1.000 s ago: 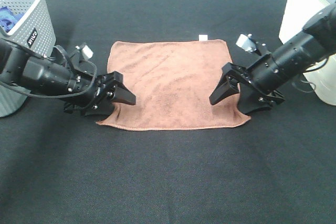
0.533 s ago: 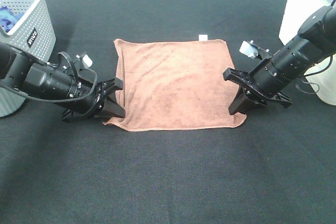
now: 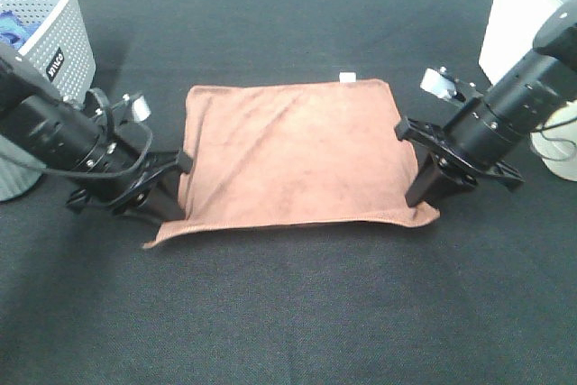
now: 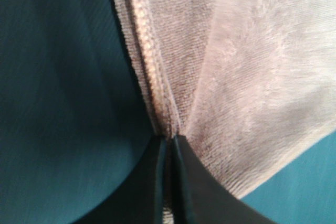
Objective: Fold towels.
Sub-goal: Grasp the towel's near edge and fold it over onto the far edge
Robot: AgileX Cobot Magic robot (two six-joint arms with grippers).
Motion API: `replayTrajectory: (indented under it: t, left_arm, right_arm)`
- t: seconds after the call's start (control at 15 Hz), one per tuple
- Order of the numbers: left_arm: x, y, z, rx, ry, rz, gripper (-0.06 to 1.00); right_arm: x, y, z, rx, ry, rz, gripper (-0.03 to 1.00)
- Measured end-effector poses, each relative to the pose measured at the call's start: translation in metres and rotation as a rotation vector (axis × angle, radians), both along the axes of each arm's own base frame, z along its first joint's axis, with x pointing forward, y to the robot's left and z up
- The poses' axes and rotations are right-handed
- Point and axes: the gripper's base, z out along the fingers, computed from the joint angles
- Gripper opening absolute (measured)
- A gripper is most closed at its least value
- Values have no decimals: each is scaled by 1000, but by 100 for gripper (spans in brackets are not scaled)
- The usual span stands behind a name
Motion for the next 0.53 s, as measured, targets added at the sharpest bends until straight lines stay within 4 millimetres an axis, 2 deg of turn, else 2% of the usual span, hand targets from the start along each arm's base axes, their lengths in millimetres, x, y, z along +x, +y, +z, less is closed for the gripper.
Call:
replayTrajectory:
  t: [0.07,0.33,0.4,0.53]
  left_arm:
    - [0,0,0,0,0,0,1]
    - [-32,4,-10,3,128,-38,1]
    - [-34,5,-12,5,135,-39,1]
    - [-26,3,-6,0,104,-41,1]
  right_arm:
    - [0,0,0,0,0,0,0]
    - [-41,-2,-12,-5,114,6,0]
    - [-44,-2,-13,-6,119,12,0]
    - [-36,-2,-9,-12,74,17,0]
